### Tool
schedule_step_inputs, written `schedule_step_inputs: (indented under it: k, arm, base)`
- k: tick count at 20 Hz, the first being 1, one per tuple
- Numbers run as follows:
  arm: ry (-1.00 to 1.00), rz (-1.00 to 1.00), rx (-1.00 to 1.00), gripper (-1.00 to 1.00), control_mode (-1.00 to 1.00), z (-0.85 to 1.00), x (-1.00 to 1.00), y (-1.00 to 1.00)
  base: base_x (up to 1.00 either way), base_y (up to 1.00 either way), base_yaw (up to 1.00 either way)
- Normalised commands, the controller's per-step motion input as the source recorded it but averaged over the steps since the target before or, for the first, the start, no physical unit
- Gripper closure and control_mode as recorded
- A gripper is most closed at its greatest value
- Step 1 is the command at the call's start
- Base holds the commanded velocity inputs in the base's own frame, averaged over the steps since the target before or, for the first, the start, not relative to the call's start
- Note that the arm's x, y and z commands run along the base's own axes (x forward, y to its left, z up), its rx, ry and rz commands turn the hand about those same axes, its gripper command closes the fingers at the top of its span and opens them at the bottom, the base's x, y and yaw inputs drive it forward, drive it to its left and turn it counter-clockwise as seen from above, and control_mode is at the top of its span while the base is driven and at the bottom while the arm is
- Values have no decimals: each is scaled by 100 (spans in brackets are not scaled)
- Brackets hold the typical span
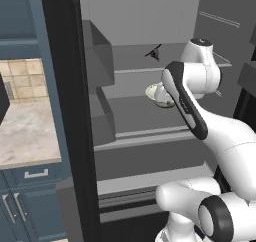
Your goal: Take the fish out of the fridge, briefly rinse it in the sink, and place it on the tray next to the sink.
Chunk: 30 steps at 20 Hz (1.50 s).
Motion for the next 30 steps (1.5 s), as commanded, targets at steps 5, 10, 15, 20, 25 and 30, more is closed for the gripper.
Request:
schedule_step_inputs:
  k: [5, 10, 15, 20, 25, 30]
  arm:
    - [0, 0, 0, -100, -100, 0, 0, 0]
    - [-20, -1, 0, -100, -100, 17, 0, 0]
    - [-29, -3, 0, -100, -100, 53, 0, 0]
    - [-17, -6, 1, -100, -100, 60, 5, 0]
    - [-7, -14, 6, -100, -100, 80, 17, 0]
    - [-3, -9, 14, -100, -100, 51, 28, 0]
  base:
    - [0, 0, 0]
    - [0, 0, 0]
    - [0, 0, 0]
    - [0, 0, 0]
    - [0, 0, 0]
    - [0, 0, 0]
